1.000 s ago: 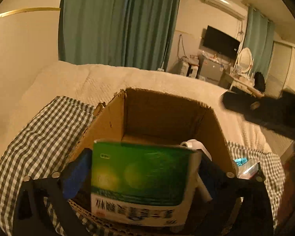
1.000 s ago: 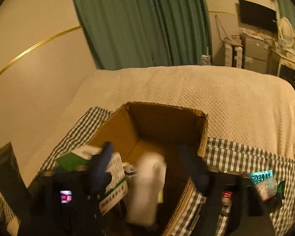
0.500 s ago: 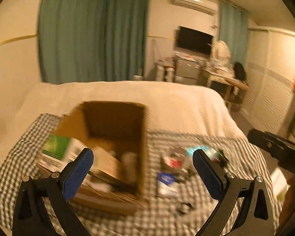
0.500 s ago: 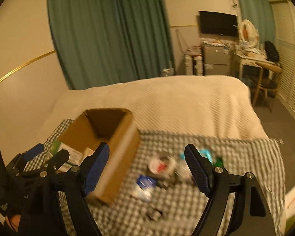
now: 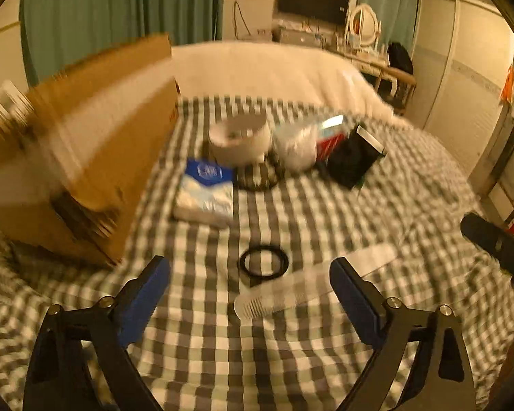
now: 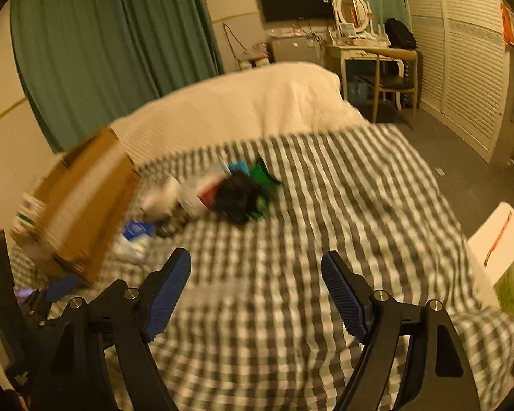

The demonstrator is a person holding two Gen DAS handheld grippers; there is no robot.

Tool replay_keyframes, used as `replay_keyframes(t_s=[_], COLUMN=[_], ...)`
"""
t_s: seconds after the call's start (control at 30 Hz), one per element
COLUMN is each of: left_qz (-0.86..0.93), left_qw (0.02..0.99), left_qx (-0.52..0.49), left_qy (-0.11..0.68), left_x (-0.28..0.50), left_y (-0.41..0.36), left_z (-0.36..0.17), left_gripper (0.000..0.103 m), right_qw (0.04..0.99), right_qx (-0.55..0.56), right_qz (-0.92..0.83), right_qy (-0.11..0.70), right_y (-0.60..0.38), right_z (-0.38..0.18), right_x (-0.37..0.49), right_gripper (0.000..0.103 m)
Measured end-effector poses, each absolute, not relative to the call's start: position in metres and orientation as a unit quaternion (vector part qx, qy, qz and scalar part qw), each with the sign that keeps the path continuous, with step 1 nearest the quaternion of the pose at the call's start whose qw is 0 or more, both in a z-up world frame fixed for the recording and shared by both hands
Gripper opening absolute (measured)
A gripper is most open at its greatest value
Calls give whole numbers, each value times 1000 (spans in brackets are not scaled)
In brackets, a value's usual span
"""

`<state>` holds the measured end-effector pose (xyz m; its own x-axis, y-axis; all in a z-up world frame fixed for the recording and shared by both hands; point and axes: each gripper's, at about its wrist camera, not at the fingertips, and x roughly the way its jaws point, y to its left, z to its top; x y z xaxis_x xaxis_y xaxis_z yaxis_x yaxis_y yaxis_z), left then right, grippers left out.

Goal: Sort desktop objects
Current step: 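Move both grippers back over the bed, then grasp the black hair tie with the left gripper while the right grasps the white comb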

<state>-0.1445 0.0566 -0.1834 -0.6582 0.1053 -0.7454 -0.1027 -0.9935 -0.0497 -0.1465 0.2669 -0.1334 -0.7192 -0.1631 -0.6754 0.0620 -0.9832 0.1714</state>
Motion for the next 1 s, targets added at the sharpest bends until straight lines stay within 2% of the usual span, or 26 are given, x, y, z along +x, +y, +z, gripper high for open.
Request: replay_keyframes(t_s=[0.1,0.23,0.37,0.4,0.43,0.47,0.5,0.6,0.83,1.0], left_qz=[902,894,894,893,891,887,882,881,880,883], left_qw=[47,60,95,100,109,118,120,127,70,38], left_qx=[-430,-443,-438,-439,-441,-447,-454,-454,-470,-466], left_qy=[0,-19,3,8,10,22,35,43,-17,-38], left_x=[-156,-167,-172,-172,-172,-172,-173,-167,-151,-150], left_y=[55,54,65,67,69,72,74,73,32,15], left_z=[-204,-214,-215,-215,-216,-219,-221,-219,-202,-198], left_gripper=[83,77,69,62,48,14,6,5,5,5], right_qw=[58,75,91,96,102,107,119,167,293,350], right_qx=[386,392,388,390,389,387,389,405,409,407], right_qz=[-919,-916,-917,-916,-915,-915,-913,-897,-834,-787], right_qy=[-55,-41,-5,10,25,33,38,63,224,305], right_y=[265,256,244,241,238,238,238,235,182,144], right_z=[-164,-176,-181,-183,-183,-182,-181,-180,-187,-201], right_x=[-146,-158,-166,-167,-168,-169,-170,-175,-184,-181], right_gripper=[79,79,79,79,79,78,79,79,78,78])
